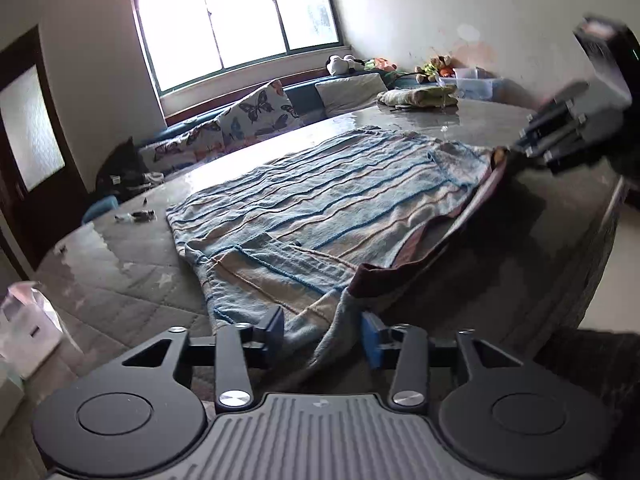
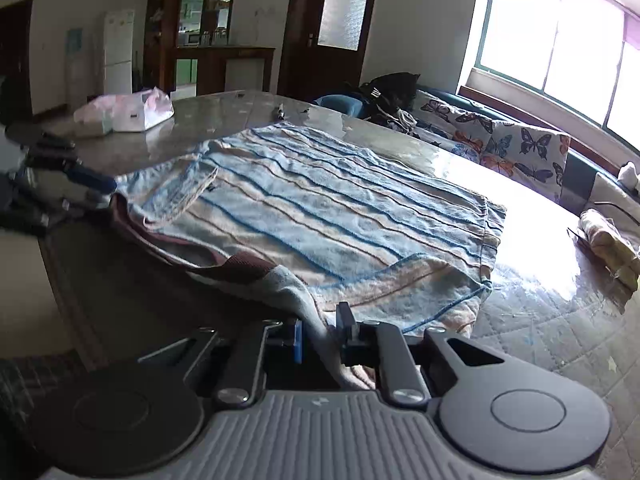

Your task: Fold towel

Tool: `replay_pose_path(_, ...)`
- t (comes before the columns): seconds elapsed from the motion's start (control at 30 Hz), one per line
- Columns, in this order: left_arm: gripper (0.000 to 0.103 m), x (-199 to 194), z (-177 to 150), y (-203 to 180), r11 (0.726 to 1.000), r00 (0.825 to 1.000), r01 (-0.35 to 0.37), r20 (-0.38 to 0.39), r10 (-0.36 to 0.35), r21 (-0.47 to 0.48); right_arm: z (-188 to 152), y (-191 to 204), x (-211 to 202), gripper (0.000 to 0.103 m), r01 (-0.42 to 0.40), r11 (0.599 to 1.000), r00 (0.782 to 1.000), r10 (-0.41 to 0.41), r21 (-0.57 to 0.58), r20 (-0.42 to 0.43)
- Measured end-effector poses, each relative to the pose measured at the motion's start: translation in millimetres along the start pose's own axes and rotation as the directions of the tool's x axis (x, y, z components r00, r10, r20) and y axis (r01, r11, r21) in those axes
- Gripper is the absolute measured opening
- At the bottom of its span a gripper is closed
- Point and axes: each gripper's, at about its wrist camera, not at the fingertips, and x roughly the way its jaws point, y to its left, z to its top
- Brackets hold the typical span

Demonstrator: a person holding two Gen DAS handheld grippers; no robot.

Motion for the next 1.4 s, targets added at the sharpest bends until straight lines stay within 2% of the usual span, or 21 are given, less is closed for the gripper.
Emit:
replay_pose_path(0.3, 0.052, 3.5, -6.7, -10.3, 0.986, 1.000, -0.028, 0.012, 0.027, 0.163, 17.5, -6.0, -4.5, 0.014, -0.014, 0.999, 1.000, 0.013, 0.046, 0.027)
replay_pose_path(0.43, 0.052, 7.3, -5.3, -7.6, 0.984, 1.000, -0.007, 0.011, 0.005, 0.179, 25.3, -7.1, -4.3, 0.014, -0.008, 0.999, 0.999, 0.006, 0.051, 0.044)
replay_pose_path(0.47, 0.050, 8.0, -4.7, -6.0, 0.984, 1.000, 0.000, 0.007, -0.002, 0.176, 27.1, -7.6, -4.3, 0.014, -0.005, 0.999, 0.999, 0.003, 0.051, 0.048)
replay_pose_path(0.57, 0.024, 8.9, -5.0, -3.0, 0.986, 1.000, 0.007, 0.003, -0.008, 0.165, 32.1, -10.3, -4.0, 0.014, 0.003, 0.998, 0.998, -0.007, 0.055, 0.061)
replay_pose_path(0.6, 0.021, 9.2, -5.2, -2.1, 0.987, 1.000, 0.008, 0.002, -0.009, 0.160, 33.0, -10.9, -3.8, 0.014, 0.005, 0.998, 0.998, -0.008, 0.056, 0.063)
replay_pose_path(0.83, 0.018, 11.5, -6.8, 4.0, 0.991, 1.000, 0.016, -0.005, -0.016, 0.130, 21.8, -5.8, 6.3, 0.014, 0.013, 0.999, 1.000, -0.014, 0.048, 0.023)
replay_pose_path(1.0, 0.007, 5.5, -4.2, 7.7, 0.995, 1.000, 0.013, 0.004, -0.013, 0.102, 10.7, -4.2, 1.3, 0.006, 0.000, 0.997, 1.000, -0.002, 0.073, 0.026)
replay_pose_path(1.23, 0.006, -25.0, 1.8, 7.4, 0.995, 0.999, 0.002, 0.034, -0.006, 0.102, 5.2, 4.2, -25.8, 0.005, -0.031, 0.998, 0.998, 0.029, 0.047, 0.058)
replay_pose_path(1.4, 0.006, -62.6, -3.8, -2.1, 0.997, 0.999, 0.010, 0.040, -0.013, 0.082, -5.4, 22.9, -63.9, 0.004, -0.074, 0.997, 0.995, 0.073, 0.023, 0.061)
